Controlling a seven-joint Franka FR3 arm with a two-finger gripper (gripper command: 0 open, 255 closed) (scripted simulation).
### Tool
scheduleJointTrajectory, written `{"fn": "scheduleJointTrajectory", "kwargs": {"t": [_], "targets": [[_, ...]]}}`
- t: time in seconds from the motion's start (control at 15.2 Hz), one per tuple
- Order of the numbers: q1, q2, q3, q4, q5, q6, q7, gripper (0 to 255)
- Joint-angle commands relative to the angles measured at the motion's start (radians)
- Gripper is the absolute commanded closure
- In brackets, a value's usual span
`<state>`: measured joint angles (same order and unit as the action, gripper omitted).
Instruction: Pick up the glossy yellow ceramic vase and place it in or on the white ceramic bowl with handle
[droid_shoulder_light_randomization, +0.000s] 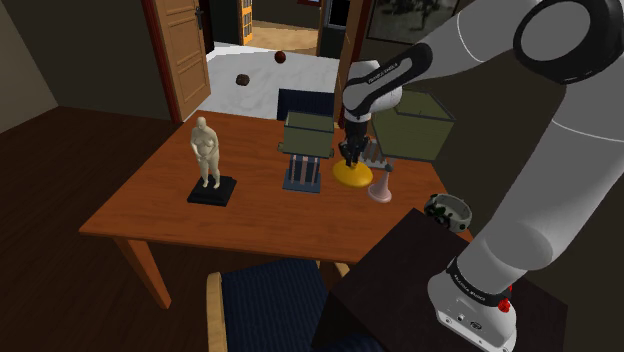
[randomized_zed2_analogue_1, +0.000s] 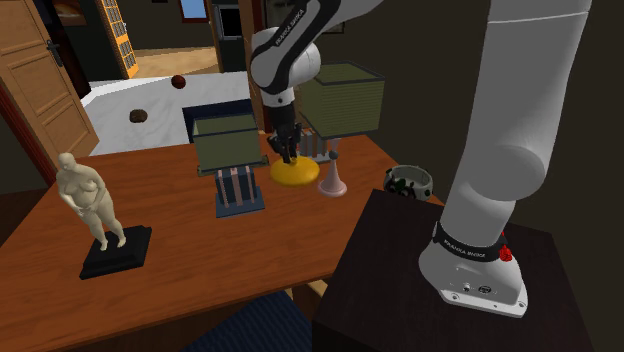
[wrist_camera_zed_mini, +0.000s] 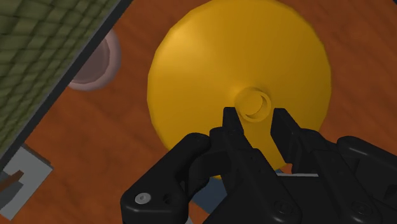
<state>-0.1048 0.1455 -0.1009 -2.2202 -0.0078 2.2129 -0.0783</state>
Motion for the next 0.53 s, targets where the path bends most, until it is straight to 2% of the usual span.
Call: {"fn": "scheduleJointTrajectory", "kwargs": {"t": [0.0,0.46], "targets": [[0.0,-0.016,0.0,0.002,-0.002,-0.017,0.001,255],[-0.08,-0.153,-0.076,-0.15,-0.049,0.002,-0.124,255]]}}
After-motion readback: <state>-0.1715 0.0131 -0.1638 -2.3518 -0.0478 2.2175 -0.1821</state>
